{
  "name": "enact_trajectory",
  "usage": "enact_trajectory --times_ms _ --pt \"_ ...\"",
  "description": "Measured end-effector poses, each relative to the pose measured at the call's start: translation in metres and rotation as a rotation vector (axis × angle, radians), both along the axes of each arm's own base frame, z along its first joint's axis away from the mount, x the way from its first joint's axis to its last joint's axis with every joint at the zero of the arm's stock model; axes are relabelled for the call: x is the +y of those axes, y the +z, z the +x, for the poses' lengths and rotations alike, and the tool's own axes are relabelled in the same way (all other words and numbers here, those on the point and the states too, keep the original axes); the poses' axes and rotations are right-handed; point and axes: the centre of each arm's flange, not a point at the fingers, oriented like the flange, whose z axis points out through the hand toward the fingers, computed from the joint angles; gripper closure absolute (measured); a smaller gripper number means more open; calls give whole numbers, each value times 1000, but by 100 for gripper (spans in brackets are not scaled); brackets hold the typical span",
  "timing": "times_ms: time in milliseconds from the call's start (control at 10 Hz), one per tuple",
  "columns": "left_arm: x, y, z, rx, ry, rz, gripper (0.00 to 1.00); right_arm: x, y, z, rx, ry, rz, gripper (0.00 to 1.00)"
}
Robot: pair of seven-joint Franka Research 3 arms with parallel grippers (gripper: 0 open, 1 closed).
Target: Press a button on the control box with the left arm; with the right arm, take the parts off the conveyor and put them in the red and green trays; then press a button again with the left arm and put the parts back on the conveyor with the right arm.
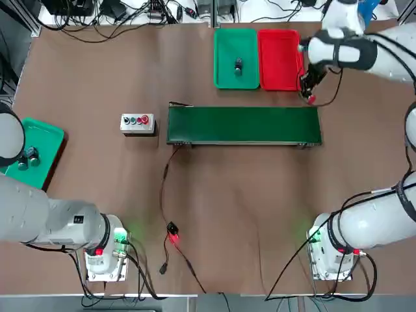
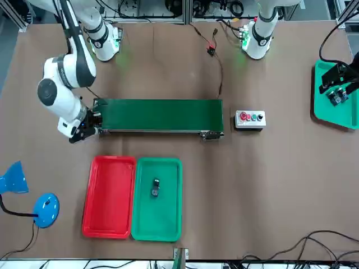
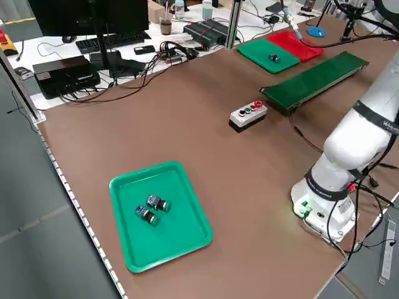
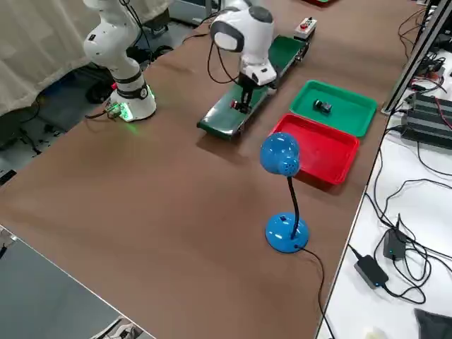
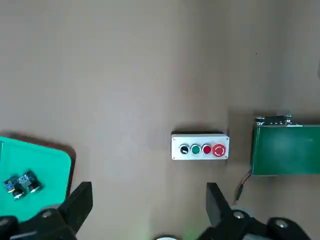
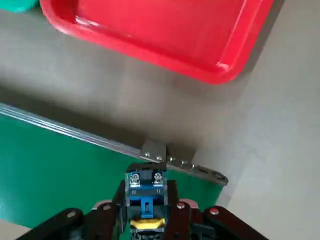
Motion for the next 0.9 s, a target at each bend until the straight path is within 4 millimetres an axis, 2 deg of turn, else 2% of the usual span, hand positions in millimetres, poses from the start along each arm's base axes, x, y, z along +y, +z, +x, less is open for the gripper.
enact_trajectory --times_ms 200,300,900 --pt "-2 0 0 -1 -4 0 0 -2 -28 -21 -13 2 -1 67" --pt "-2 0 0 -1 -4 0 0 -1 -33 -25 -6 5 -2 67" --pt "-6 1 0 -3 -12 0 0 17 -41 -37 15 38 -6 67"
